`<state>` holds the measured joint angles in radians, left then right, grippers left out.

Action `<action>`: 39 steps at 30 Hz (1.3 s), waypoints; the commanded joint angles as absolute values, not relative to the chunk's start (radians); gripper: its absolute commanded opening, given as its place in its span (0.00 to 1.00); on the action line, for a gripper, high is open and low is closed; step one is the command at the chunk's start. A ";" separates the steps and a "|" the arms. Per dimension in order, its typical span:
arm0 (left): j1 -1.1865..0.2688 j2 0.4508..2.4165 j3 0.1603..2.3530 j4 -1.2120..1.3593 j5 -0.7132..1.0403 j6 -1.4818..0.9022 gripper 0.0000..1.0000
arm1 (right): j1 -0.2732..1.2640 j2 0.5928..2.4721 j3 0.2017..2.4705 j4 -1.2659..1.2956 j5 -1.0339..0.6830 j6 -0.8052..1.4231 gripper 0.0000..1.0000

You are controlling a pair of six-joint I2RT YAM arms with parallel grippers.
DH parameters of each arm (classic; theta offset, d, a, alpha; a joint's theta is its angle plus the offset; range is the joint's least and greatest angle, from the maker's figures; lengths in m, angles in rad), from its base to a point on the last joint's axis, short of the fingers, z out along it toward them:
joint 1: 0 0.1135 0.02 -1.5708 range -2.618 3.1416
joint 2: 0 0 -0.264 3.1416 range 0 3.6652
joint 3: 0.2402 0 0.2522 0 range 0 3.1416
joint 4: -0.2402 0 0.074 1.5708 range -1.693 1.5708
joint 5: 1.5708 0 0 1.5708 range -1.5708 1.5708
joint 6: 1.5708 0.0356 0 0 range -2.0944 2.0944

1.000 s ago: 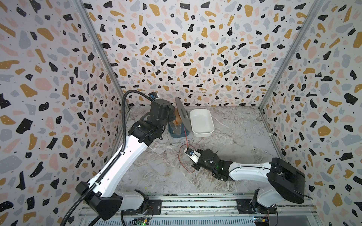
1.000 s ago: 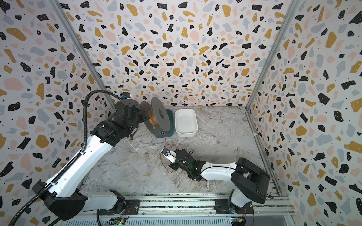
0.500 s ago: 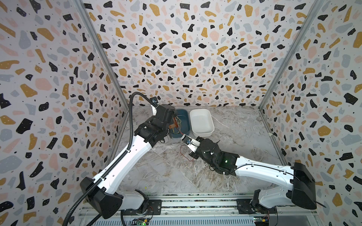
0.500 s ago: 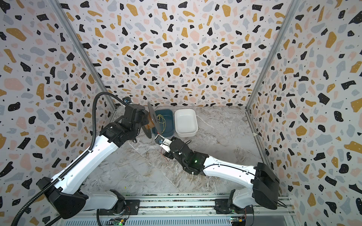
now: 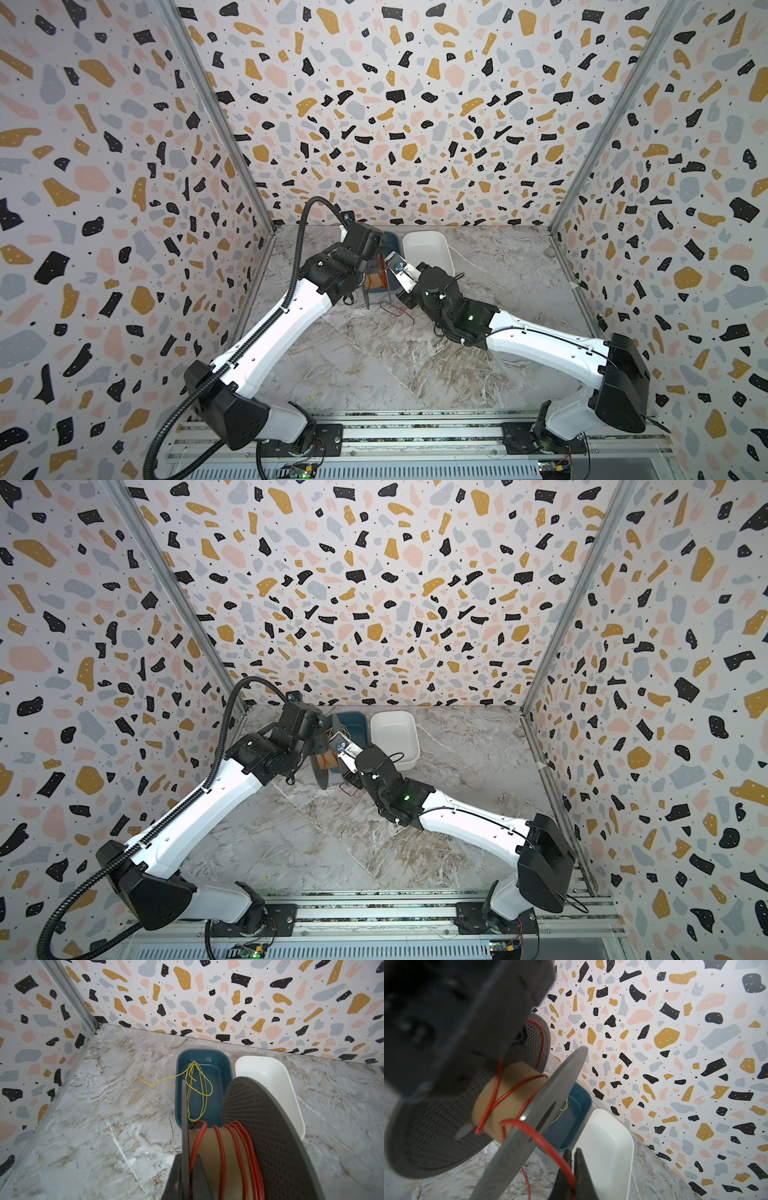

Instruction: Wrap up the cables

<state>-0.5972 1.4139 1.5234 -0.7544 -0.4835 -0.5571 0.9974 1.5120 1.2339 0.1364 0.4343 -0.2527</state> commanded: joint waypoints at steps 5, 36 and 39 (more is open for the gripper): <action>-0.601 1.422 1.644 -0.786 -0.344 -0.426 0.00 | 0.873 1.554 1.349 0.043 0.218 -0.215 0.00; -0.555 1.491 1.865 -0.930 -0.157 -0.305 0.00 | 0.524 1.782 1.397 0.083 -0.386 -0.089 0.25; -0.531 1.486 1.875 -0.928 -0.102 -0.312 0.00 | 0.505 1.775 1.339 0.137 -0.495 -0.072 0.26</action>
<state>-0.5529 1.5200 1.8336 -0.9714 -0.1665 -0.3065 0.5144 1.8084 1.3712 0.0639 -0.3248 -0.1131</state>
